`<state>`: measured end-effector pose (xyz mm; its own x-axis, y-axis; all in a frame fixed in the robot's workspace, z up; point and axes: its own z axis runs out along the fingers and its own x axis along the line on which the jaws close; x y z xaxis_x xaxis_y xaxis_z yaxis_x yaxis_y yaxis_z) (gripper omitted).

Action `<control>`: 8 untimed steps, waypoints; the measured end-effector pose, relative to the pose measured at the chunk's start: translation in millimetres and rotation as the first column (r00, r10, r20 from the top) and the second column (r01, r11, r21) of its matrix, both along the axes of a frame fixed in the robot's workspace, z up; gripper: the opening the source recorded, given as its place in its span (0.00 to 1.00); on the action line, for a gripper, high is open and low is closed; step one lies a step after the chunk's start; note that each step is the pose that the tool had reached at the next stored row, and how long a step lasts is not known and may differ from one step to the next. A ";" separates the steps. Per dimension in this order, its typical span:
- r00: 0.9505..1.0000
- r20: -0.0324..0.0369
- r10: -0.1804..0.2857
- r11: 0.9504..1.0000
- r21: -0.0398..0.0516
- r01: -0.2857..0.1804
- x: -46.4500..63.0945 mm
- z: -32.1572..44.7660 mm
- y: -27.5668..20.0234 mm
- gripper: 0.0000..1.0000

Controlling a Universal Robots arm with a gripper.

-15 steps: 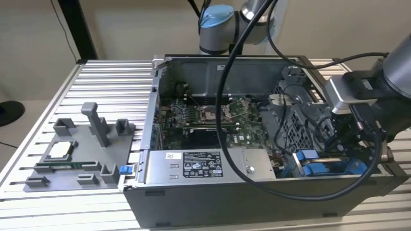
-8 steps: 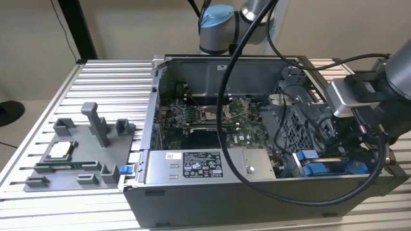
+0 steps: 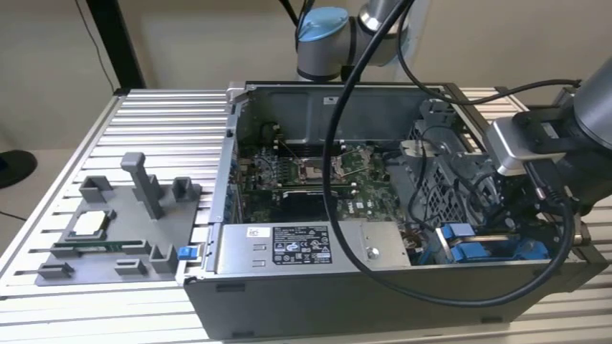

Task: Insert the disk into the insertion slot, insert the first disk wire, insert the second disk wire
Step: 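Insert the second disk wire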

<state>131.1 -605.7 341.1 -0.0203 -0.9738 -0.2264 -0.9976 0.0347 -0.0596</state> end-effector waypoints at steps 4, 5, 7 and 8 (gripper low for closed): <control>1.000 0.003 0.000 1.000 0.000 0.000 -0.4 0.0 0.1 0.00; 1.000 0.003 0.000 1.000 0.000 0.000 -0.6 0.0 0.1 0.00; 1.000 0.004 0.000 1.000 0.000 0.000 -0.9 0.0 0.1 0.00; 1.000 0.004 0.000 1.000 0.000 0.000 -1.2 0.0 0.1 0.00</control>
<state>129.8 -605.6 341.0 -0.0195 -0.9738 -0.2267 -0.9974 0.0348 -0.0636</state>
